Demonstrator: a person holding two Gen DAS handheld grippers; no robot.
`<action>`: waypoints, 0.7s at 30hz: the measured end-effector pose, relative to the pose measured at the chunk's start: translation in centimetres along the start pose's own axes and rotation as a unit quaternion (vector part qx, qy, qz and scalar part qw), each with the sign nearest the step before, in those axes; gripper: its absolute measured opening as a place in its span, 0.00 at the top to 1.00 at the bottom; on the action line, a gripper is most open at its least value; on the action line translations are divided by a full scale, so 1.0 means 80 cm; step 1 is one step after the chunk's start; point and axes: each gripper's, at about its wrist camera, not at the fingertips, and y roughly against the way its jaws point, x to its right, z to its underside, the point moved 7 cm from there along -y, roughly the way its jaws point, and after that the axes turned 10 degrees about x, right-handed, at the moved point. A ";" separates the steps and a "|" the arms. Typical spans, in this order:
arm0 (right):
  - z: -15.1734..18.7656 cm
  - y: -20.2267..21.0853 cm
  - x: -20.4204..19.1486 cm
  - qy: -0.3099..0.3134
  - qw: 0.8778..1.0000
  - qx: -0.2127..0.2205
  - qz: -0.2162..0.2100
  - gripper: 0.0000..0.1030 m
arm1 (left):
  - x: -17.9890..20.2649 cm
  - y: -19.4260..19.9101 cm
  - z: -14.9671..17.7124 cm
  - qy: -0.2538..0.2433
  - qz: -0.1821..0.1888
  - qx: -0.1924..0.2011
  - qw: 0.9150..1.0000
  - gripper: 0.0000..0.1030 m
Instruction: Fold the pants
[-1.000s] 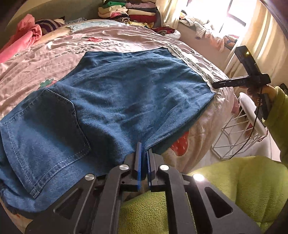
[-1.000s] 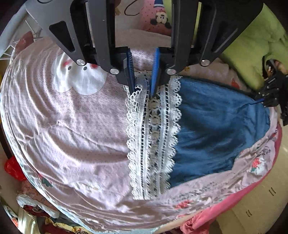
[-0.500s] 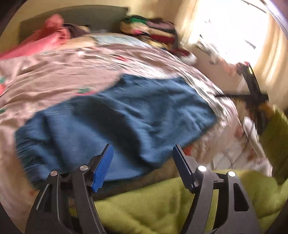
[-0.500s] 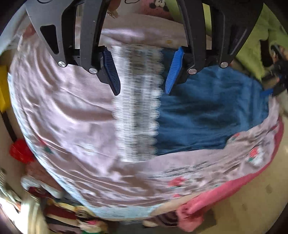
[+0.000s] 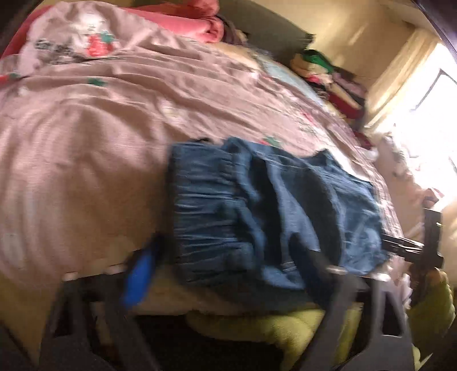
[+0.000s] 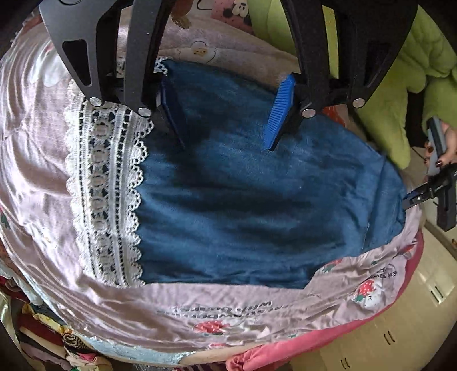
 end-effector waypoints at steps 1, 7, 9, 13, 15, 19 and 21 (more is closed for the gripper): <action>0.002 -0.001 0.000 0.000 1.000 -0.002 -0.001 0.44 | 0.003 -0.004 0.003 -0.013 -0.013 -0.001 1.000 0.45; 0.010 -0.005 -0.002 0.004 1.000 -0.013 -0.002 0.42 | -0.017 0.022 -0.021 -0.037 -0.046 0.039 0.997 0.58; 0.011 -0.007 -0.004 0.003 1.000 -0.014 -0.002 0.41 | -0.022 0.024 -0.023 -0.033 -0.040 0.038 0.998 0.58; 0.013 -0.010 -0.006 0.005 1.000 -0.013 -0.003 0.38 | -0.036 0.007 -0.010 -0.019 -0.048 0.015 0.999 0.51; 0.014 -0.010 -0.005 0.005 1.000 -0.014 -0.004 0.38 | -0.042 0.009 -0.010 -0.011 -0.052 0.020 0.998 0.44; 0.010 0.002 -0.004 0.013 1.000 -0.004 -0.005 0.38 | -0.031 0.037 -0.030 -0.030 -0.074 0.056 0.995 0.35; 0.004 0.010 -0.002 0.012 1.000 0.006 -0.002 0.38 | -0.011 0.060 -0.047 -0.050 -0.076 0.086 0.992 0.35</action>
